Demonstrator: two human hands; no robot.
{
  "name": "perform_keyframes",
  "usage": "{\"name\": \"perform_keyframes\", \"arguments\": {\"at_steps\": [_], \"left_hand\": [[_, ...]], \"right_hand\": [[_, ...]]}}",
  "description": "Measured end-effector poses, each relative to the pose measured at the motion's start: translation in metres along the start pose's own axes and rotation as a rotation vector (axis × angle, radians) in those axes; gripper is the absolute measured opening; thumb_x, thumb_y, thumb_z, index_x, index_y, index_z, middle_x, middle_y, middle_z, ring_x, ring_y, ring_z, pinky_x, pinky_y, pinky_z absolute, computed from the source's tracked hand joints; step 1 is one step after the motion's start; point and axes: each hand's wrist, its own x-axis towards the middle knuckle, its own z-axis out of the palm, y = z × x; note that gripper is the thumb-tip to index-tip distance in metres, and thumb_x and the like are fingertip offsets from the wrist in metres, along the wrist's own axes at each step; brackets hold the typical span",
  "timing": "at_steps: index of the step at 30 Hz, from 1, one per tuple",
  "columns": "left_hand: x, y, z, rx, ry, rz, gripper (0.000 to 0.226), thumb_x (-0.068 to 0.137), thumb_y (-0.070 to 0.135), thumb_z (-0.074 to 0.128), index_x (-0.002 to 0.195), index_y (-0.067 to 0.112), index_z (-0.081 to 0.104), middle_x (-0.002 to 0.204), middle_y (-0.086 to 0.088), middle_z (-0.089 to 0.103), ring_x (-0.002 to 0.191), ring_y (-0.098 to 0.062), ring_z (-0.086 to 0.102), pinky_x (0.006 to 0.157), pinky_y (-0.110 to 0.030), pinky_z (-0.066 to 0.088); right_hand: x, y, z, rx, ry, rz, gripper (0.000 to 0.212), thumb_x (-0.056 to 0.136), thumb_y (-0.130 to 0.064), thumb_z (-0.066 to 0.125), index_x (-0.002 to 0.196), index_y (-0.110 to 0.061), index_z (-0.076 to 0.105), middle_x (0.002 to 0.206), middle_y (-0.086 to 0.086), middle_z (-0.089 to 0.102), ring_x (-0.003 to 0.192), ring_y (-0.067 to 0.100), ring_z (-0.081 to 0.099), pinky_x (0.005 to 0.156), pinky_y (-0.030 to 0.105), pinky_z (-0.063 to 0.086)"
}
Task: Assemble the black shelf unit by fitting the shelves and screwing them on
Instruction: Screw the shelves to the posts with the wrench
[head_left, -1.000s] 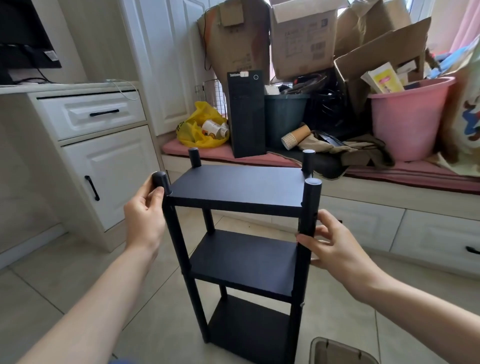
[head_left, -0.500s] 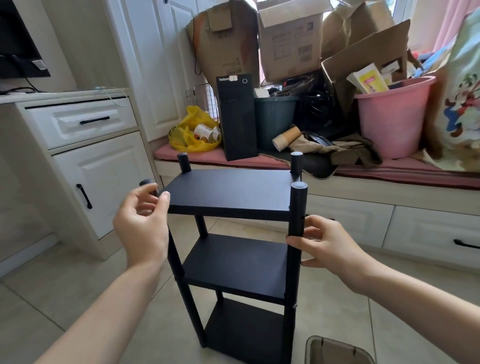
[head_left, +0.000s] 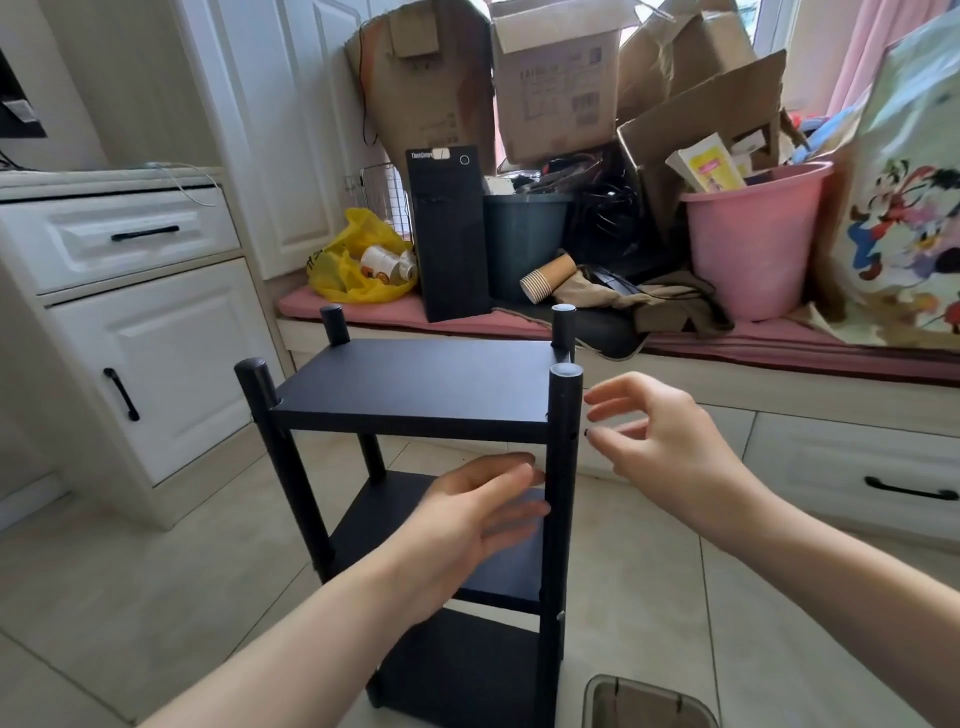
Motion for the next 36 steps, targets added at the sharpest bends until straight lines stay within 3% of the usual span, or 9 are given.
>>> {"name": "perform_keyframes", "arguments": {"at_steps": [3, 7, 16, 22, 30, 36], "left_hand": [[0.01, 0.003, 0.003, -0.054, 0.05, 0.068, 0.046, 0.079, 0.032, 0.085, 0.119, 0.012, 0.073, 0.129, -0.015, 0.068, 0.119, -0.034, 0.065, 0.104, -0.041, 0.052], [0.018, 0.006, 0.006, -0.097, -0.057, 0.127, 0.055, 0.084, 0.027, 0.074, 0.13, -0.001, 0.063, 0.132, -0.019, 0.066, 0.128, -0.031, 0.06, 0.111, -0.043, 0.044], [0.031, 0.002, 0.011, -0.147, -0.108, 0.185, 0.045, 0.088, 0.023, 0.071, 0.127, 0.001, 0.067, 0.129, -0.019, 0.067, 0.125, -0.032, 0.062, 0.107, -0.045, 0.05], [0.033, 0.001, 0.009, -0.13, -0.095, 0.223, 0.036, 0.089, 0.015, 0.071, 0.122, 0.002, 0.069, 0.124, -0.02, 0.07, 0.118, -0.034, 0.066, 0.096, -0.041, 0.057], [0.029, 0.002, 0.014, -0.14, -0.066, 0.197, 0.04, 0.083, 0.017, 0.069, 0.12, 0.001, 0.069, 0.121, -0.02, 0.071, 0.116, -0.033, 0.068, 0.1, -0.047, 0.055], [0.027, 0.005, 0.014, -0.147, -0.087, 0.187, 0.033, 0.082, 0.016, 0.07, 0.114, 0.006, 0.074, 0.12, -0.019, 0.072, 0.114, -0.032, 0.069, 0.092, -0.038, 0.058]], "right_hand": [[0.001, -0.004, -0.001, 0.053, 0.011, -0.101, 0.026, 0.089, -0.012, 0.065, 0.106, -0.031, 0.067, 0.095, -0.016, 0.07, 0.083, 0.001, 0.066, 0.077, 0.023, 0.053], [0.002, -0.006, 0.002, 0.096, -0.017, -0.163, 0.03, 0.093, -0.013, 0.062, 0.116, -0.031, 0.068, 0.1, -0.013, 0.072, 0.093, 0.001, 0.067, 0.086, 0.03, 0.056], [0.005, -0.005, -0.001, 0.091, -0.053, -0.157, 0.023, 0.094, -0.021, 0.063, 0.109, -0.038, 0.067, 0.096, -0.017, 0.071, 0.094, -0.001, 0.066, 0.089, 0.027, 0.055], [0.0, -0.003, -0.005, 0.085, -0.103, -0.153, 0.024, 0.097, -0.022, 0.059, 0.117, -0.033, 0.065, 0.104, -0.015, 0.07, 0.097, 0.001, 0.066, 0.09, 0.025, 0.054], [0.001, -0.004, -0.004, 0.077, -0.089, -0.149, 0.024, 0.096, -0.018, 0.061, 0.115, -0.031, 0.067, 0.101, -0.016, 0.071, 0.093, -0.001, 0.067, 0.085, 0.019, 0.054], [-0.001, -0.005, 0.001, 0.013, -0.067, -0.2, 0.031, 0.092, -0.017, 0.064, 0.122, -0.026, 0.062, 0.107, -0.016, 0.069, 0.107, 0.003, 0.063, 0.097, 0.032, 0.051]]}}
